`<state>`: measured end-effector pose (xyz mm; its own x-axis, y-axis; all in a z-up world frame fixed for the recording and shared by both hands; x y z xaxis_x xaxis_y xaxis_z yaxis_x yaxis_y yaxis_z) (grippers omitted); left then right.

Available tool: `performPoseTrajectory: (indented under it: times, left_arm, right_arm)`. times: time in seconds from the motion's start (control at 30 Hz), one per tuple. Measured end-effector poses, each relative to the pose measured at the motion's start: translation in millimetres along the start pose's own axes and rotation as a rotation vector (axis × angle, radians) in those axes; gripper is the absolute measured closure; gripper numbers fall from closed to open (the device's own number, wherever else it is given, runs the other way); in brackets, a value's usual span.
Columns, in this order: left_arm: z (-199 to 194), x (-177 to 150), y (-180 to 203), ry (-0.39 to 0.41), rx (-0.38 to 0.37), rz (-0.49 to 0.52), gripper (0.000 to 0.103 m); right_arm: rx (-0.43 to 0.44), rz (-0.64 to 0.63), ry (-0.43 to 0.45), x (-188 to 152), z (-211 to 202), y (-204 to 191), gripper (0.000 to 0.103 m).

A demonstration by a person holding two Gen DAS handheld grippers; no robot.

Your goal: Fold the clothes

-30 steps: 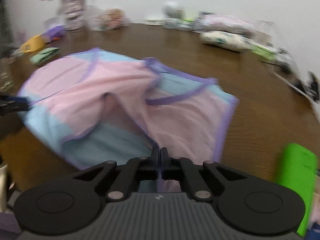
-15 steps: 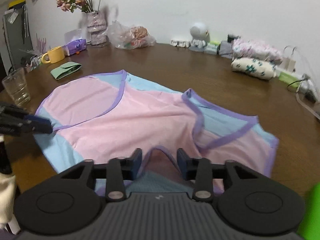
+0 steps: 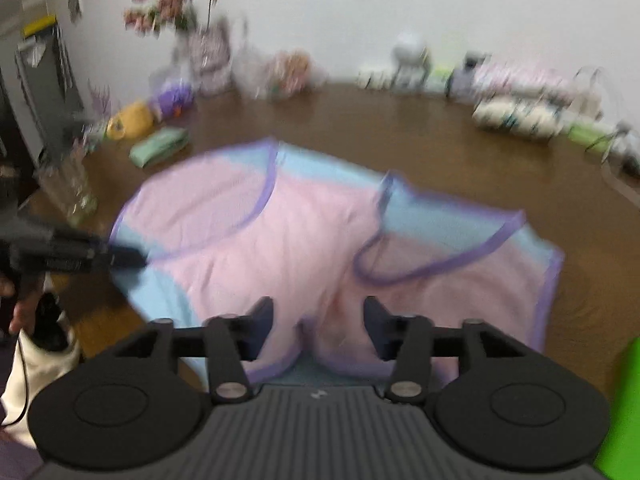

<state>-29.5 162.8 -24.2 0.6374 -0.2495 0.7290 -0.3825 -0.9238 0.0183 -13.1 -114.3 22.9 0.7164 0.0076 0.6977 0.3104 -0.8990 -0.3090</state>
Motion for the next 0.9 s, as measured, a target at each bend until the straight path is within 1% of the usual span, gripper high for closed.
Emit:
performPoseTrajectory:
  times: [0.03, 0.07, 0.1, 0.13, 0.23, 0.27, 0.37, 0.43, 0.5, 0.53, 0.57, 0.6, 0.63, 0.67, 0.7, 0.73, 0.77, 0.8, 0.83, 0.87, 0.9]
  left_arm:
    - [0, 0, 1, 0.001, 0.000, 0.005, 0.092]
    - [-1, -1, 3, 0.001, -0.001, 0.016, 0.092]
    - [-1, -2, 3, 0.000, -0.003, 0.022, 0.092]
    - [-2, -2, 3, -0.001, -0.007, 0.025, 0.092]
    - [-5, -5, 3, -0.004, -0.013, 0.034, 0.095]
    - [-5, -6, 2, -0.004, -0.013, 0.038, 0.096]
    - [-9, -10, 0, -0.005, -0.022, 0.056, 0.097]
    - [-13, -12, -4, -0.005, -0.025, 0.067, 0.097]
    - [-16, -14, -10, -0.003, -0.014, 0.065, 0.096]
    - [-18, -13, -11, 0.012, -0.018, 0.069, 0.092]
    - [-21, -12, -11, 0.033, -0.031, 0.075, 0.090]
    - [-23, -11, -9, 0.051, -0.053, 0.081, 0.083]
    - [-25, -10, -7, 0.068, -0.080, 0.086, 0.071]
    - [-26, -9, -5, 0.080, -0.097, 0.096, 0.067]
    - [-25, -9, -4, 0.077, -0.098, 0.107, 0.064]
    - [-23, -9, -3, 0.067, -0.092, 0.118, 0.065]
    - [-21, -11, -2, 0.056, -0.090, 0.124, 0.067]
    - [-19, -13, -2, 0.044, -0.091, 0.128, 0.070]
    - [-18, -15, -2, 0.033, -0.091, 0.132, 0.078]
    - [-17, -16, -2, 0.030, -0.087, 0.136, 0.083]
    - [-17, -18, -3, 0.033, -0.082, 0.139, 0.087]
  right_arm:
    - [-0.027, 0.015, -0.004, 1, 4, 8, 0.055]
    - [-0.055, 0.031, -0.008, 1, 8, 15, 0.066]
    - [-0.080, 0.045, -0.013, 1, 12, 23, 0.081]
    - [-0.086, 0.050, -0.024, 1, 18, 26, 0.084]
    - [-0.168, 0.043, -0.015, -4, 31, 34, 0.092]
    - [-0.196, 0.040, -0.011, -6, 35, 37, 0.097]
    - [-0.280, 0.043, 0.026, -2, 36, 47, 0.100]
    - [-0.330, 0.062, 0.041, 1, 36, 57, 0.100]
    - [-0.349, 0.070, 0.065, 2, 27, 58, 0.098]
    - [-0.301, 0.060, 0.083, 1, 19, 51, 0.097]
    - [-0.224, 0.046, 0.089, -1, 9, 39, 0.095]
    - [-0.125, 0.023, 0.074, -8, 1, 25, 0.090]
    - [-0.027, -0.002, 0.031, -18, -5, 10, 0.085]
    - [0.031, -0.025, -0.004, -28, -7, -2, 0.070]
    - [0.087, -0.050, -0.038, -39, -9, -13, 0.062]
    - [0.115, -0.083, -0.059, -49, -8, -22, 0.062]
    - [0.139, -0.114, -0.078, -59, -7, -30, 0.062]
    - [0.135, -0.125, -0.085, -64, -3, -33, 0.065]
    - [0.130, -0.136, -0.092, -69, 1, -35, 0.072]
    - [0.124, -0.144, -0.097, -73, 4, -37, 0.093]
    - [0.112, -0.125, -0.087, -70, 5, -35, 0.100]
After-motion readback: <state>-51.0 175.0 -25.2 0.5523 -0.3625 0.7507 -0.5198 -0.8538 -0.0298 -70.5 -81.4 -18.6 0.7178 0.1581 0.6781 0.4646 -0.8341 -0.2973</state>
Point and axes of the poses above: each gripper's, at about its wrist camera, not at the fingertips, and z roughly the way its jaws point, y to its right, x to its top, the point moved 7 cm from there along z, roughly the way its jaws point, and after that the axes turned 13 degrees about z, right-handed, at the moved point
